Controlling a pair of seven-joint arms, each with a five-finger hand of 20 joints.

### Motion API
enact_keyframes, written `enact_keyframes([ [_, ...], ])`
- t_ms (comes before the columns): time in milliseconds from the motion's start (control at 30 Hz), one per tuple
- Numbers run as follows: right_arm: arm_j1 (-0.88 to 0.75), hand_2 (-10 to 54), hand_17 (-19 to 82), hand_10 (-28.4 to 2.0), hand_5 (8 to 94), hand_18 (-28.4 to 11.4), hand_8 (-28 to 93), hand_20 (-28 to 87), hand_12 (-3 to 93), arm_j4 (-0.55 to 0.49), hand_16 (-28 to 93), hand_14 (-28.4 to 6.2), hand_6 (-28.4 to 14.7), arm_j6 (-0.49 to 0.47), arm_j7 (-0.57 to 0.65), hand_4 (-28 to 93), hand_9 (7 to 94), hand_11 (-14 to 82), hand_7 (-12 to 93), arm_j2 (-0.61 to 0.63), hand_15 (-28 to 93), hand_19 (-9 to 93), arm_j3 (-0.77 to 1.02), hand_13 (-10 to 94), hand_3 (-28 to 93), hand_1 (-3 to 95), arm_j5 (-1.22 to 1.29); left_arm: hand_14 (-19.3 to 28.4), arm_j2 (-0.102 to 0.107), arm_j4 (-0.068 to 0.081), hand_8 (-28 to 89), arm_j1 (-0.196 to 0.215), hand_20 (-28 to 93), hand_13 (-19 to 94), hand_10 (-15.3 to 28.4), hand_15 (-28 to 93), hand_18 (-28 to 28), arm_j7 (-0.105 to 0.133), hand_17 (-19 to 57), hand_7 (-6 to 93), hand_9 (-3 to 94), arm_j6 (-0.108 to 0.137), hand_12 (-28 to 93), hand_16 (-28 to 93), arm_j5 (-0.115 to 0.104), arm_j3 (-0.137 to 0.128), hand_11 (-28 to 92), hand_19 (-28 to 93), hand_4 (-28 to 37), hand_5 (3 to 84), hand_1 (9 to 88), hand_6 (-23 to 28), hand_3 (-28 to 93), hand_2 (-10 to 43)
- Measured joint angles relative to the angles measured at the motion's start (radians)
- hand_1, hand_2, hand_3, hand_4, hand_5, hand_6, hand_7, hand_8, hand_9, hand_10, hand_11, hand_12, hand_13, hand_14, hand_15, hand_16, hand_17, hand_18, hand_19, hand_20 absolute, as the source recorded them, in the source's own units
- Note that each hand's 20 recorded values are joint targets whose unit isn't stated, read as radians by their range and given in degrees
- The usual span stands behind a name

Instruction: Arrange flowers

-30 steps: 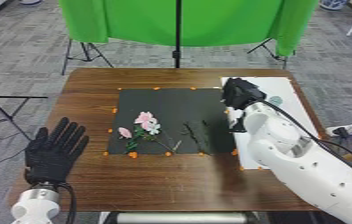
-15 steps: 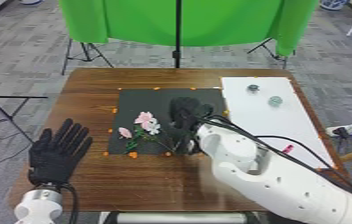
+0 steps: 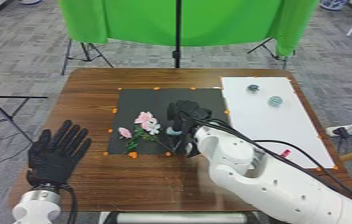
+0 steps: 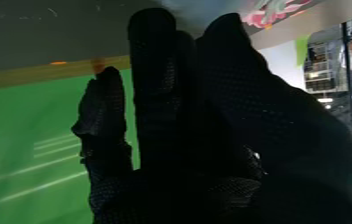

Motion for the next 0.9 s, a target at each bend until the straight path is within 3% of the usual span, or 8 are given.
enact_keyframes([
  [200,-0.015,-9.5,32,-16.4,61.0,-23.2,-11,39,14.2,-0.023,29,-12.2,-4.8,-0.012,0.011,-28,59.5,10.9,12,0.001,46,85,0.007,63,76,51.2,0.006,14.0,0.000,-0.008,-8,0.009,14,28,14.5,30,12.2,-0.004,-3.9,9.2,36.6,0.000,11,-4,0.000,-0.008,17,25,-28.3,44.4,26.2,9.4,77,14.6],
  [267,-0.028,-9.5,31,-17.3,59.3,-23.7,-11,38,14.2,-0.033,20,-14.1,-5.4,-0.016,0.012,-28,56.9,10.4,12,0.001,50,85,0.026,60,77,47.3,0.010,13.9,0.000,-0.008,-8,0.011,14,28,14.5,30,12.2,-0.004,-3.9,9.2,36.6,-0.001,11,-4,0.000,-0.009,17,25,-28.3,44.4,26.2,9.4,77,14.5],
  [433,-0.112,-9.5,24,-19.7,54.2,-23.2,-11,30,13.3,-0.074,13,-17.5,-7.3,-0.003,0.031,-28,47.8,8.5,11,0.004,33,74,0.175,46,79,42.9,0.013,13.9,0.000,-0.007,-8,0.006,14,28,14.5,30,12.2,-0.004,-3.8,9.1,36.6,-0.001,11,-4,0.000,-0.007,17,25,-28.3,44.3,26.2,9.3,77,14.5],
  [567,-0.182,-9.0,17,-18.0,53.5,-20.7,-11,22,12.2,-0.077,14,-18.5,-6.4,0.045,0.071,-26,45.0,8.7,12,0.034,21,63,0.325,36,81,38.9,0.012,13.9,-0.001,-0.006,-8,-0.001,14,28,14.5,30,12.2,0.001,-3.8,9.1,36.6,-0.001,11,-4,0.000,-0.004,17,25,-28.3,44.2,26.2,9.2,77,14.4],
  [767,-0.204,-9.4,13,-16.0,50.9,-18.8,-11,16,11.3,0.078,15,-18.8,-5.2,0.151,0.063,-26,40.7,7.7,13,0.132,14,54,0.462,31,82,38.8,0.038,13.9,-0.001,-0.006,-8,0.002,14,28,14.4,29,12.2,0.010,-3.6,9.1,36.5,-0.001,11,-4,0.000,-0.008,17,25,-28.3,44.1,26.3,9.2,77,14.4],
  [900,-0.186,-9.5,11,-14.1,47.1,-18.1,-11,15,10.3,0.188,17,-18.0,-4.3,0.112,0.068,-27,36.3,7.4,13,0.186,10,51,0.499,29,82,40.0,0.075,13.6,-0.002,-0.007,-8,0.009,14,28,14.4,29,12.2,0.012,-3.6,9.1,36.5,-0.001,11,-4,0.001,-0.011,17,25,-28.3,44.0,26.8,9.1,76,14.3],
])
